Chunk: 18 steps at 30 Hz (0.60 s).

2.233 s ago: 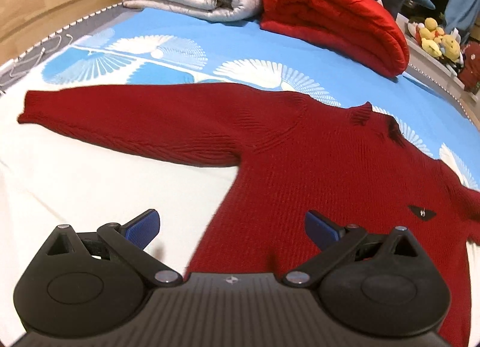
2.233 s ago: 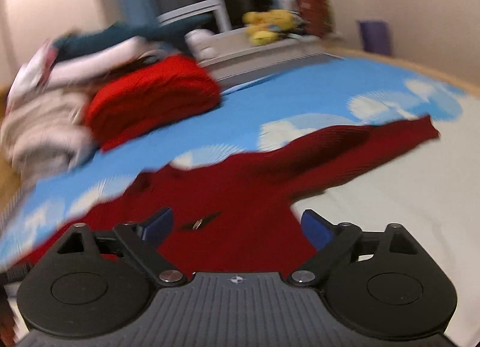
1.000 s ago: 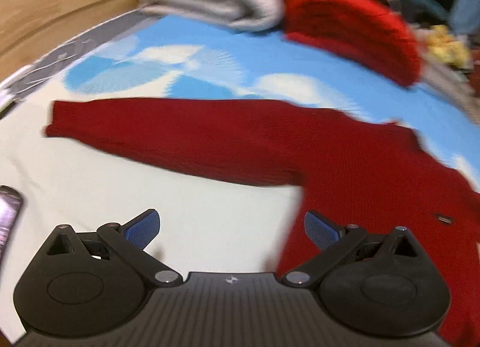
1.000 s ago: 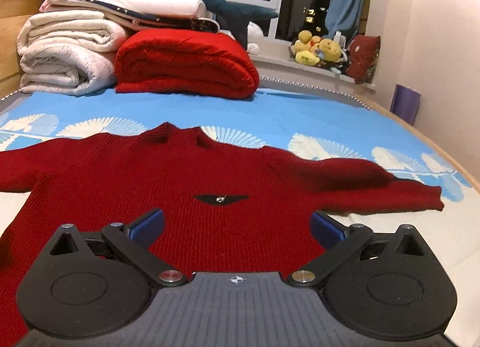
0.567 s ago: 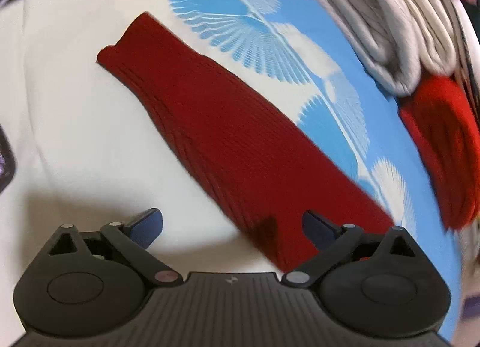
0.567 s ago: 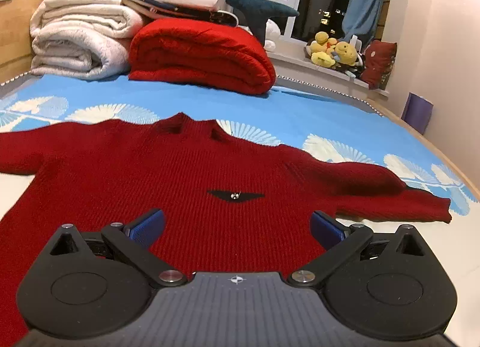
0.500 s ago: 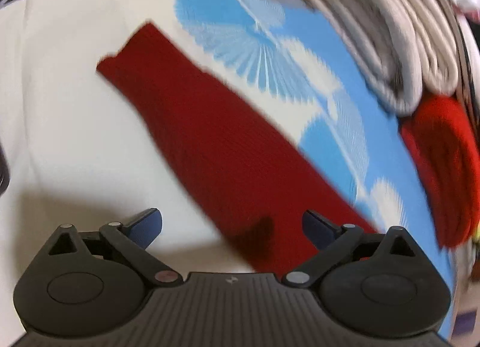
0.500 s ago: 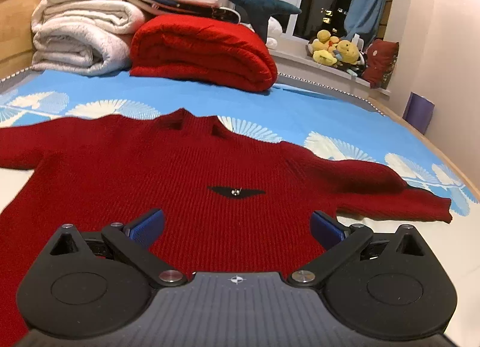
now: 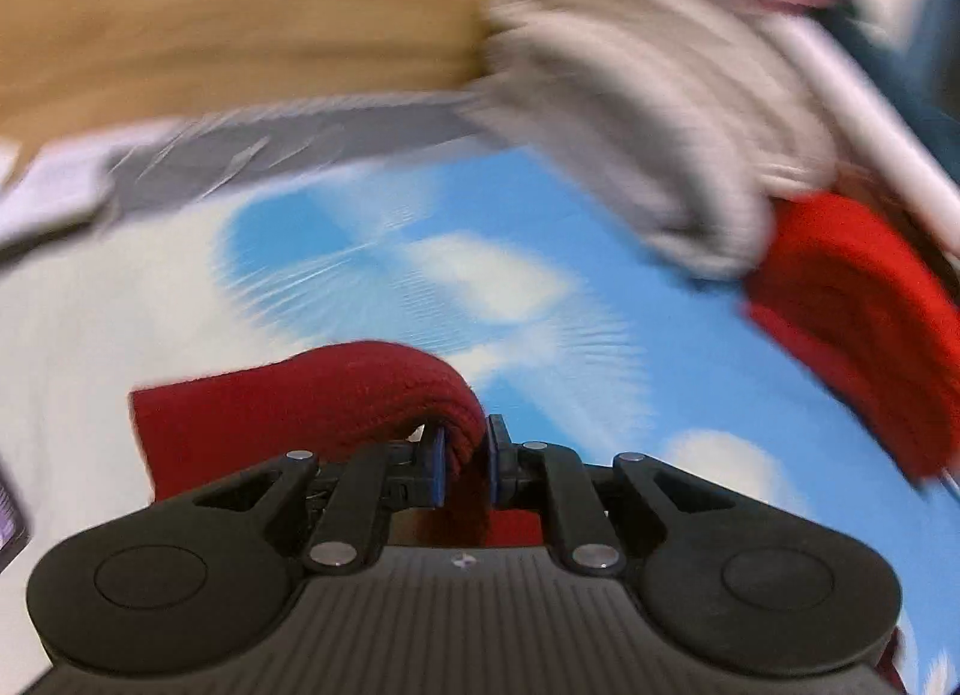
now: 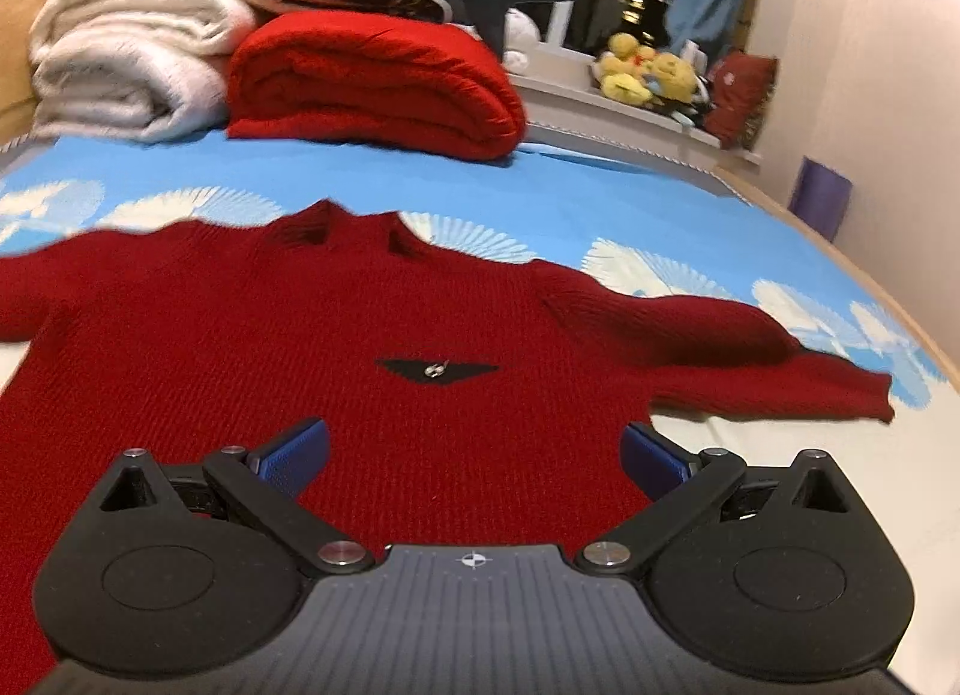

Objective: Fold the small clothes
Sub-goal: 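Grasp the sleeve cuff with the left gripper and fold it across the body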

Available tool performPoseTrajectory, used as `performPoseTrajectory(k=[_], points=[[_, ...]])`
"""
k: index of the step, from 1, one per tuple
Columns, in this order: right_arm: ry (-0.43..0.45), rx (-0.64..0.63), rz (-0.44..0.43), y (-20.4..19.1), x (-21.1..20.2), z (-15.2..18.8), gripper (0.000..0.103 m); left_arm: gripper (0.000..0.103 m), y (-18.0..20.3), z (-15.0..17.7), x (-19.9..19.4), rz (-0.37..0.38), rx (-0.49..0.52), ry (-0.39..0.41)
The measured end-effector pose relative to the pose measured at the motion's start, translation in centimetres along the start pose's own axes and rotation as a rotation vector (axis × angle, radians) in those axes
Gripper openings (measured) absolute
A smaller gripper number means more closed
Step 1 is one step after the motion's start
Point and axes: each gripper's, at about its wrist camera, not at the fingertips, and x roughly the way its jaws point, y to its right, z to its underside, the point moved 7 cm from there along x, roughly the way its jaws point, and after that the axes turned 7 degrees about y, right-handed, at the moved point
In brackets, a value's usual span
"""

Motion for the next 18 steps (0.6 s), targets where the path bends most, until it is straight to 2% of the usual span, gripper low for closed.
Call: performPoseTrajectory(k=[2, 5, 8, 10, 12, 13, 14, 16, 18], points=[[0.002, 0.057, -0.007, 1.1, -0.2, -0.5, 0.102, 0.013, 6.0, 0.2, -2.6, 0.114, 0.067, 0.018], [0.026, 0.115, 0.005, 2.7, -0.6, -1.1, 0.102, 0.013, 15.9, 2.9, -6.9, 0.294, 0.161, 0.014], [0.038, 0.152, 0.019, 4.4, -0.9, -1.3, 0.102, 0.013, 25.1, 8.6, -11.2, 0.44, 0.29, 0.008], [0.034, 0.184, 0.026, 5.5, -0.9, -1.3, 0.102, 0.014, 30.4, 14.0, -13.1, 0.522, 0.374, -0.029], [0.031, 0.225, 0.018, 6.6, -1.1, -1.4, 0.102, 0.027, 34.0, 19.8, -13.6, 0.574, 0.482, -0.098], [0.031, 0.249, 0.008, 7.3, -1.2, -1.4, 0.102, 0.055, 35.3, 22.9, -13.5, 0.591, 0.553, -0.158], [0.029, 0.267, 0.002, 7.8, -1.3, -1.5, 0.102, 0.075, 35.5, 25.1, -13.4, 0.592, 0.606, -0.201], [0.031, 0.304, -0.006, 9.2, -1.4, -1.6, 0.102, 0.085, 34.6, 27.5, -13.7, 0.592, 0.661, -0.213], [0.035, 0.345, 0.007, 10.8, -1.7, -1.7, 0.102, 0.086, 32.2, 27.8, -13.5, 0.576, 0.679, -0.212]])
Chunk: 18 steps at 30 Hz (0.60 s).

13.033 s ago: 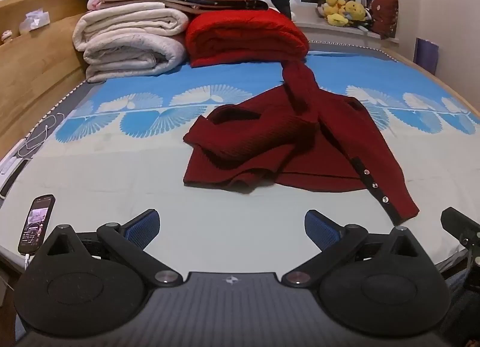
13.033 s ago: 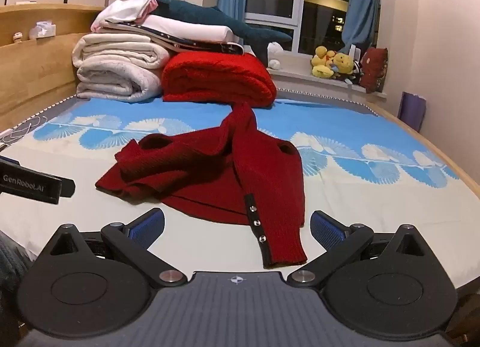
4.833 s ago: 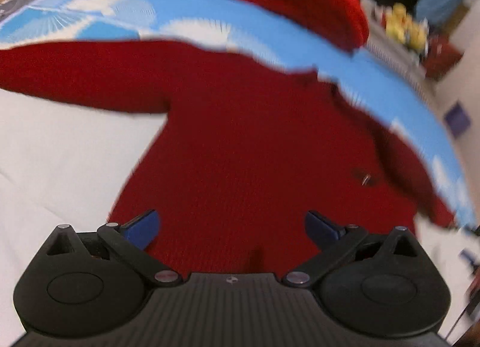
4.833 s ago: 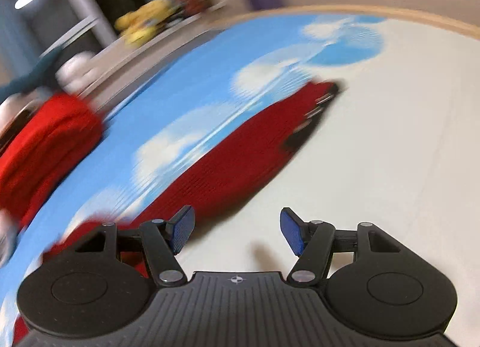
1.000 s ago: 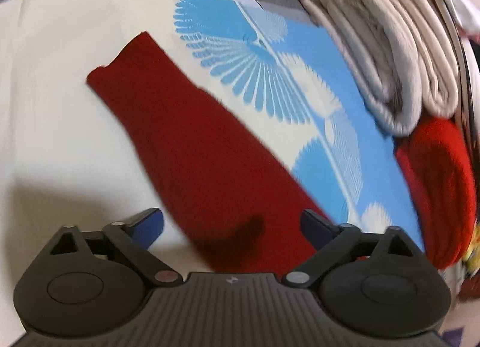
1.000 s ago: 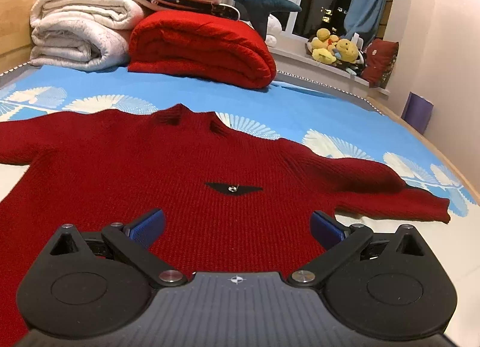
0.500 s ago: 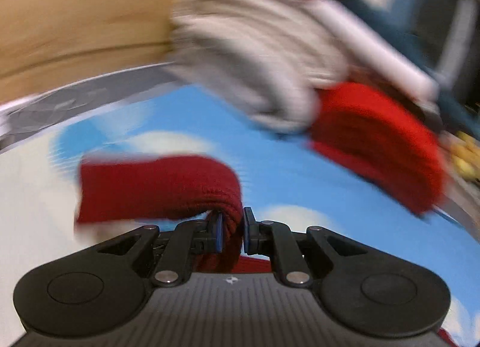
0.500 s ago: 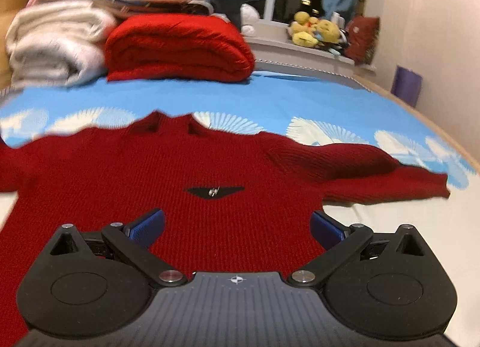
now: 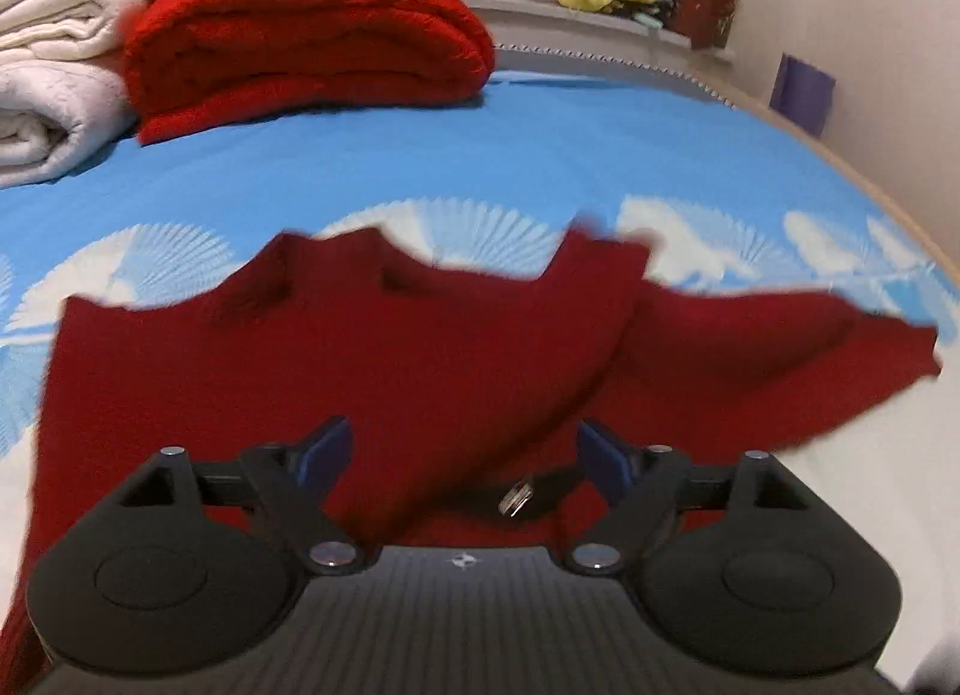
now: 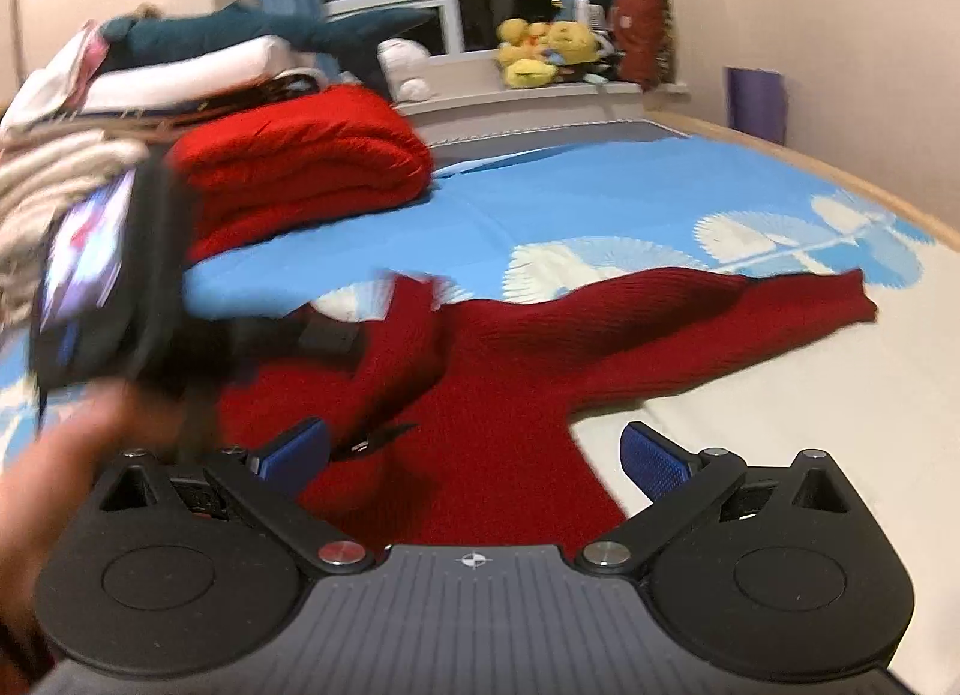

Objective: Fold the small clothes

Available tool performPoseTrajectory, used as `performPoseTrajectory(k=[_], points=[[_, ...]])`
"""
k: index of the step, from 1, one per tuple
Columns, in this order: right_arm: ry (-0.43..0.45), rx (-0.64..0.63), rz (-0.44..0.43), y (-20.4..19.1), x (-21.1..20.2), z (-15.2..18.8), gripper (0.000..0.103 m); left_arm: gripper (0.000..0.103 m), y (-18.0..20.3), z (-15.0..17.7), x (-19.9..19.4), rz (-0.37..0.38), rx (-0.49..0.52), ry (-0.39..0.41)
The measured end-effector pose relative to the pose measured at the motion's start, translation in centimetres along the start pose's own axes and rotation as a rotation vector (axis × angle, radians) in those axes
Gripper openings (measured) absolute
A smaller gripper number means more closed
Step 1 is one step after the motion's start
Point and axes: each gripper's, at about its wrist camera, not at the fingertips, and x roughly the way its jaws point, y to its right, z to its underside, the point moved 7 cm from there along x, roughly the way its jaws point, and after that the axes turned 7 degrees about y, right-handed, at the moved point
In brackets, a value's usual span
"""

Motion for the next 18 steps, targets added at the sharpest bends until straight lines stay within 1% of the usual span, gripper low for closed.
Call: performPoseTrajectory(k=[2, 3, 4, 5, 6, 7, 8, 10, 12, 13, 14, 16, 17, 18], points=[[-0.004, 0.059, 0.012, 1.7, 0.0, -0.4, 0.102, 0.086, -2.8, 1.1, -1.1, -0.019, -0.017, -0.014], [-0.009, 0.091, 0.013, 2.4, 0.0, -0.6, 0.102, 0.086, -4.6, 1.7, -1.8, -0.055, -0.025, -0.02], [-0.02, 0.136, 0.013, 3.2, 0.1, -0.6, 0.102, 0.086, -7.0, 2.3, -2.5, -0.113, -0.028, -0.025], [-0.031, 0.173, 0.013, 3.7, 0.1, -0.6, 0.102, 0.086, -9.1, 3.1, -3.5, -0.19, -0.026, -0.036], [-0.045, 0.22, 0.011, 4.4, 0.2, -0.5, 0.102, 0.086, -11.4, 4.0, -4.4, -0.27, -0.024, -0.056], [-0.058, 0.263, 0.009, 4.9, 0.4, -0.4, 0.102, 0.086, -13.4, 5.0, -5.3, -0.328, -0.029, -0.078], [-0.071, 0.302, 0.008, 5.3, 0.5, -0.2, 0.102, 0.086, -15.5, 6.4, -6.5, -0.372, -0.04, -0.103], [-0.099, 0.362, 0.004, 5.7, 0.8, 0.3, 0.102, 0.086, -18.6, 9.0, -8.9, -0.404, -0.078, -0.126], [-0.128, 0.389, -0.003, 5.7, 1.4, 0.8, 0.102, 0.087, -21.2, 11.2, -10.7, -0.405, -0.139, -0.141], [-0.149, 0.387, -0.005, 5.5, 1.7, 1.3, 0.102, 0.09, -22.2, 12.0, -11.5, -0.383, -0.184, -0.143], [-0.182, 0.371, -0.004, 5.1, 2.2, 1.9, 0.102, 0.094, -23.0, 12.5, -11.7, -0.341, -0.226, -0.148], [-0.249, 0.306, 0.01, 4.3, 3.3, 3.3, 0.102, 0.095, -23.8, 13.2, -11.4, -0.225, -0.298, -0.173], [-0.278, 0.268, 0.026, 4.0, 3.8, 4.1, 0.102, 0.095, -23.9, 13.5, -11.0, -0.172, -0.318, -0.186], [-0.303, 0.229, 0.042, 3.9, 4.3, 4.8, 0.102, 0.095, -23.3, 13.9, -10.7, -0.135, -0.326, -0.195]])
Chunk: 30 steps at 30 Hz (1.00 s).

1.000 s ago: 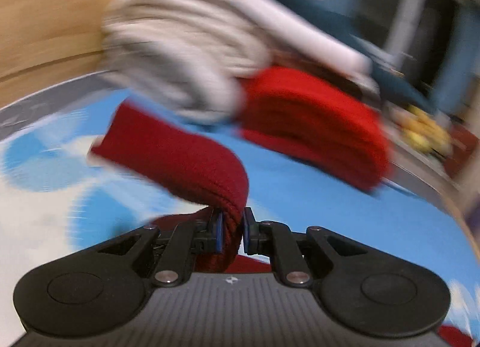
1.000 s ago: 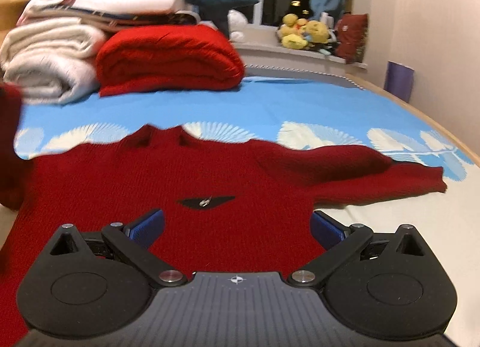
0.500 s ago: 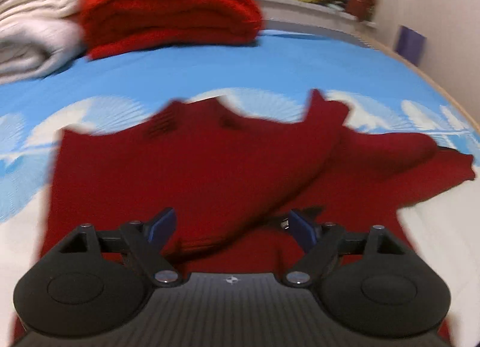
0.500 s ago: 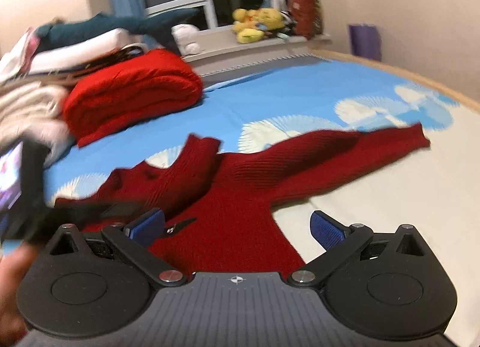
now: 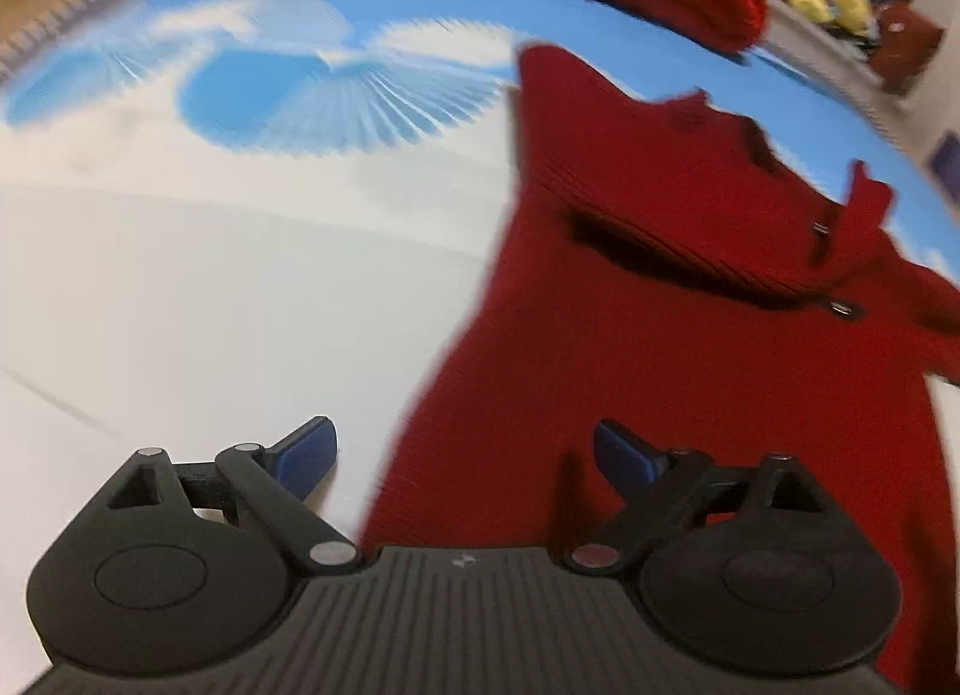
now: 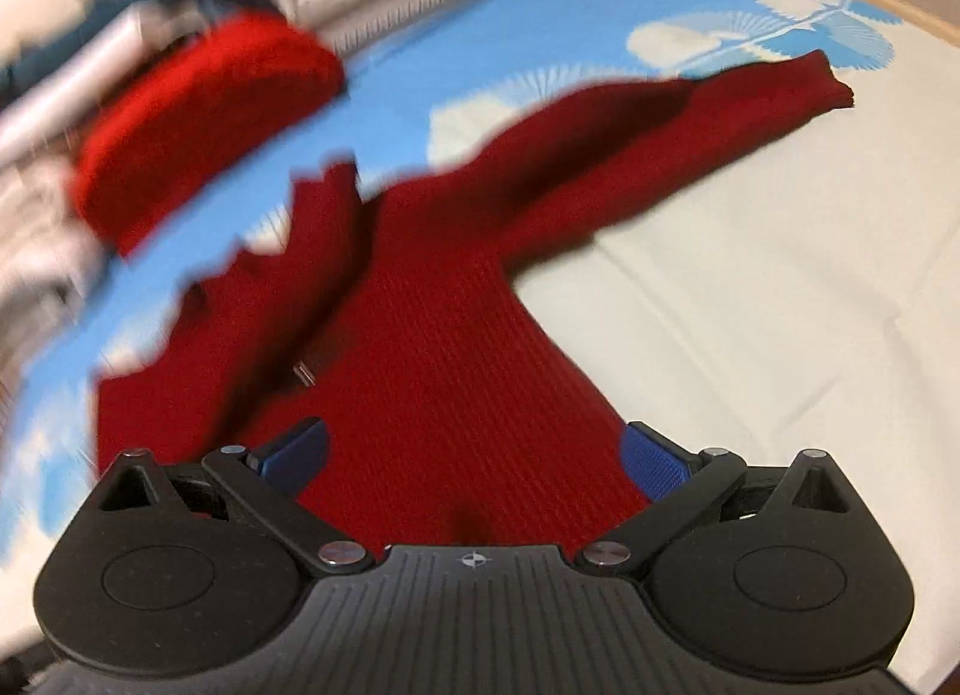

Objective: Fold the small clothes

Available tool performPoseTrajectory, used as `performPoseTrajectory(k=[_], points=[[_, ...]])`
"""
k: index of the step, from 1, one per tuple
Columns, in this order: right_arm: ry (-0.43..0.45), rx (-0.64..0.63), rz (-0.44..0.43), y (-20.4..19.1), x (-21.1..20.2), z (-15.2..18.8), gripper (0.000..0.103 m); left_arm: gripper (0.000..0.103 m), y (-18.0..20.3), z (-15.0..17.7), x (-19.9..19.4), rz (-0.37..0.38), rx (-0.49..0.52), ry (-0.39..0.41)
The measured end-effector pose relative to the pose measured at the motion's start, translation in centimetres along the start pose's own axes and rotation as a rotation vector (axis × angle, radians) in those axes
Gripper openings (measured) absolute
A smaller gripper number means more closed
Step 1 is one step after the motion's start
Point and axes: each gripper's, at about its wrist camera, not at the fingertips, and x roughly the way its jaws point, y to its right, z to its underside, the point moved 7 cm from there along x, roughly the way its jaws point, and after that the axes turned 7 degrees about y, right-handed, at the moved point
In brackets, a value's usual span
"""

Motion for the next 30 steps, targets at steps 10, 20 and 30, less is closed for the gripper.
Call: performPoseTrajectory(k=[10, 20, 30], points=[[-0.104, -0.196, 0.125, 5.3, 4.2, 3.5, 0.096, 0.013, 1.2, 1.8, -0.6, -0.008, 0.051, 0.023], [-0.112, -0.323, 0.029, 4.6, 0.9, 5.1, 0.012, 0.024, -0.5, 4.2, -2.9, -0.087, 0.077, -0.025], [0.149, -0.237, 0.006, -0.3, -0.8, -1.1, 0.074, 0.078, 5.5, -3.4, 0.3, -0.169, 0.289, 0.155]])
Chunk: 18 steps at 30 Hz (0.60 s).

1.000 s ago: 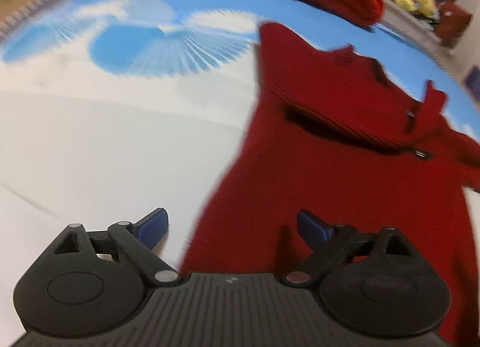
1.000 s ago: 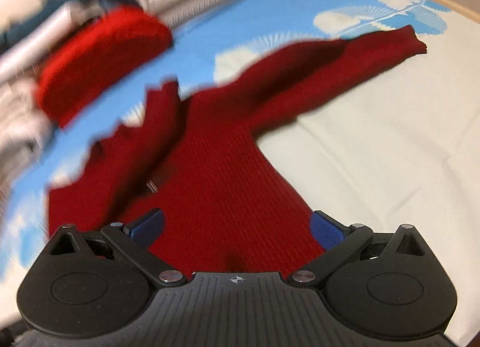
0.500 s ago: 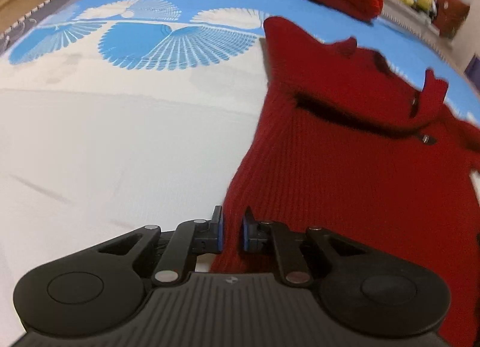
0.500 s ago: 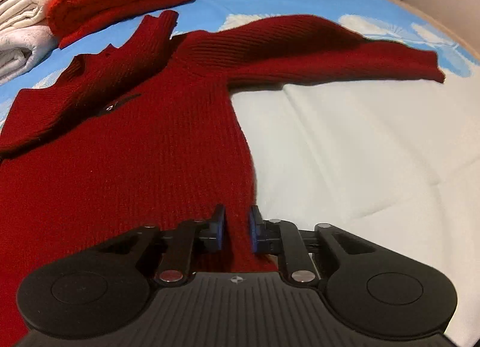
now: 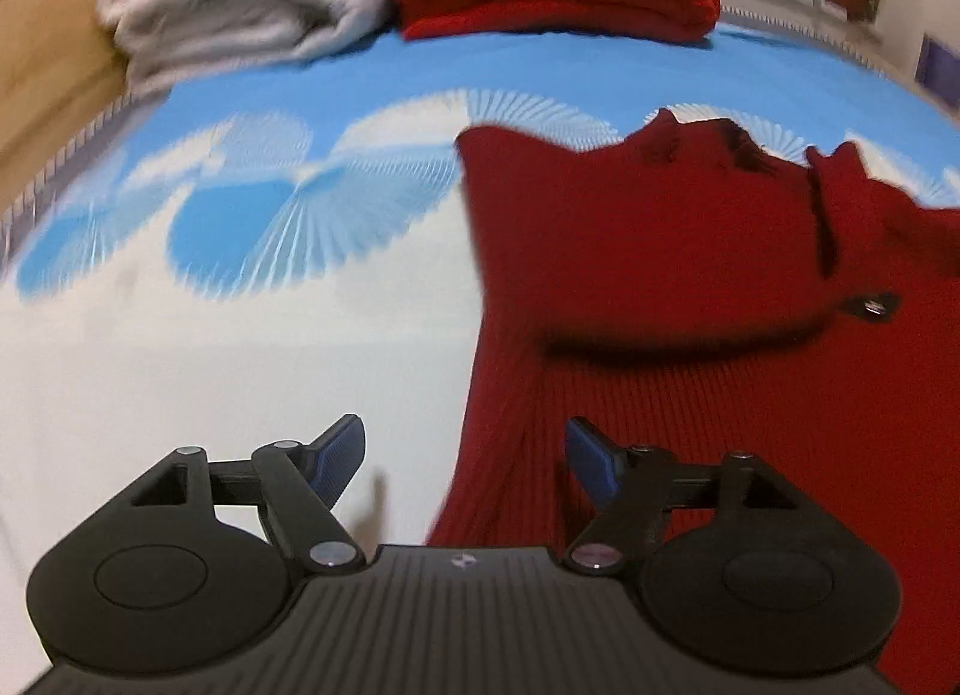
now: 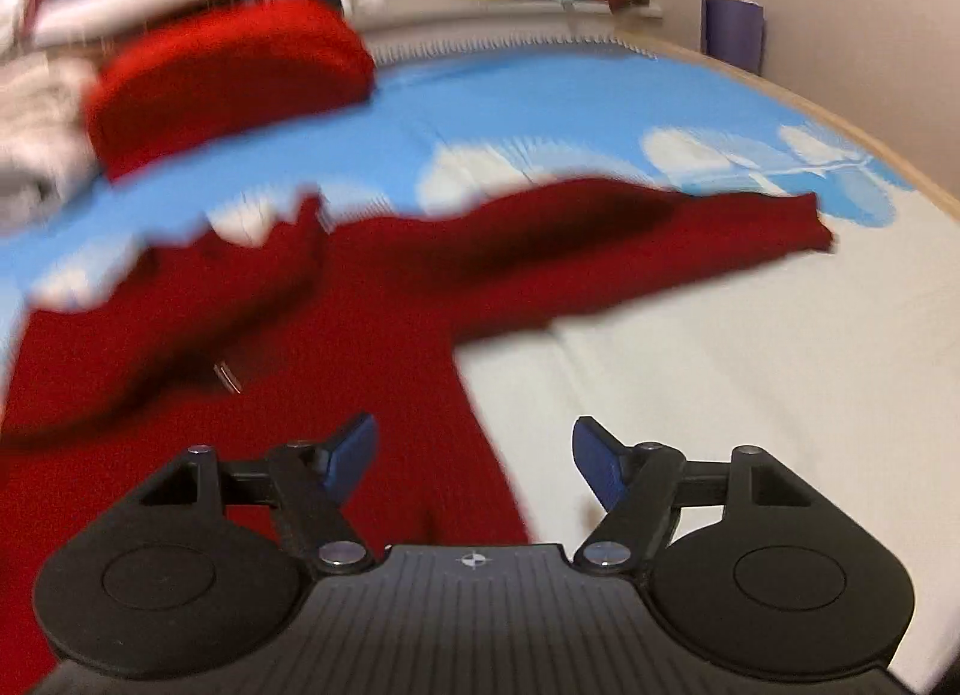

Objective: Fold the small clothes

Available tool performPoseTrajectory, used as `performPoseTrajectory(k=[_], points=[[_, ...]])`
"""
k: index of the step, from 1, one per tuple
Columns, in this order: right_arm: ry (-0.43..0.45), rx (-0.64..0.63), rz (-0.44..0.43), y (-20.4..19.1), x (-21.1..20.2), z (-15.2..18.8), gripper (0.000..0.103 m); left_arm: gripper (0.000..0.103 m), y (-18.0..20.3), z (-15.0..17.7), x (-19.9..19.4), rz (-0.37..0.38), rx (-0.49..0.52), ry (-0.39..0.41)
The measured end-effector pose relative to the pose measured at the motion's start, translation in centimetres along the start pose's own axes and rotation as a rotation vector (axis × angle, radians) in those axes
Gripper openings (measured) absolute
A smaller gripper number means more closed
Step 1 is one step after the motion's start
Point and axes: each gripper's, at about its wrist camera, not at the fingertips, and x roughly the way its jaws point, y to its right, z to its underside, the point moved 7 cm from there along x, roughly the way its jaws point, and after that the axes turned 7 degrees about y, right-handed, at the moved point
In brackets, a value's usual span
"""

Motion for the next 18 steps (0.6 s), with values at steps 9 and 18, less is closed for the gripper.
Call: performPoseTrajectory(k=[9, 18], points=[[-0.081, 0.032, -0.121, -11.8, 11.7, -7.5, 0.077, 0.079, -0.3, -2.8, 6.5, 0.053, -0.121, -0.019], [-0.168, -0.252, 0.173, -18.7, 21.8, -5.1, 0.017, 0.081, -1.9, -2.2, 6.1, 0.106, -0.156, -0.064]])
